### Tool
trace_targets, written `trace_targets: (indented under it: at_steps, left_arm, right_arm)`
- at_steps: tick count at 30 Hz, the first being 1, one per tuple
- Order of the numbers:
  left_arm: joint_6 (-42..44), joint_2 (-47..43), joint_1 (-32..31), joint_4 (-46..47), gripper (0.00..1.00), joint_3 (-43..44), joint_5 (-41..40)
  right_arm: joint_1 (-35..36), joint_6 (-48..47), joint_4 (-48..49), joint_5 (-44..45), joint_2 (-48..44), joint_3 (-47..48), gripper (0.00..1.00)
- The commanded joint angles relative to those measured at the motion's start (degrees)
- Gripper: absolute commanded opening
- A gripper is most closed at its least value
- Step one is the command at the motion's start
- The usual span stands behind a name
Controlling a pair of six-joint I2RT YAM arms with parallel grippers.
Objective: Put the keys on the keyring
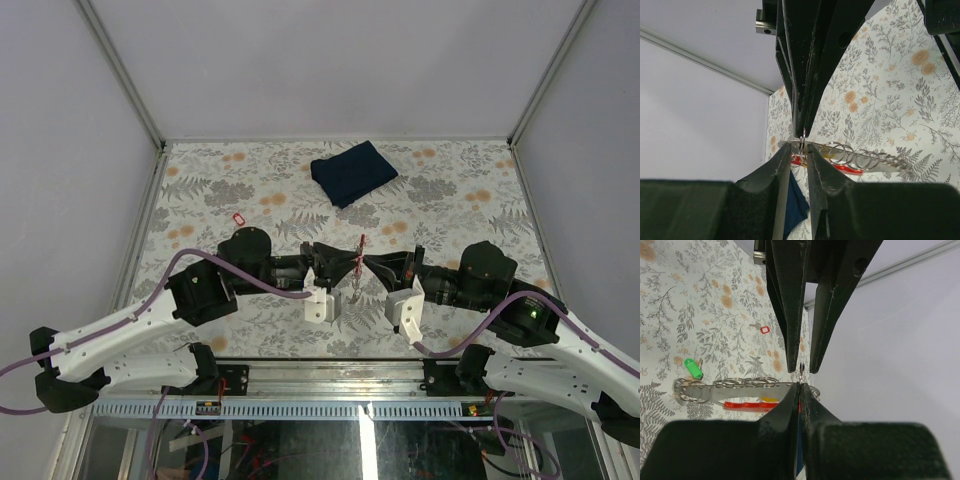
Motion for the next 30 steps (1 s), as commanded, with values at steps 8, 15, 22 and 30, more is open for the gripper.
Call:
trace_targets:
  at_steps: [8,15,22,30]
  left_arm:
    - [1.93,0.84,-1.18,-1.11,0.17,2.46,-2.83]
    - [1.66,1.11,-1.58,-1.12,0.16,2.84,-2.97]
    - [1.04,1.14,-1.76,-1.14,0.06,3.26,-2.95]
    - [-0.53,0.46,-1.87,-0.89,0.0,2.98,-2.59]
  right_arm:
    - [0.86,-1.26,4.86,-0.9,-0.71,0.74,0.0]
    - [0.83,-1.24,4.23,-1.12,-0.5,0.64,0.0]
    - [0.94,-1.26,3.88,-1.62,-0.11,0.81,0.0]
    - [0.91,1.02,6.41,-3.24,-0.89,0.07,0.07]
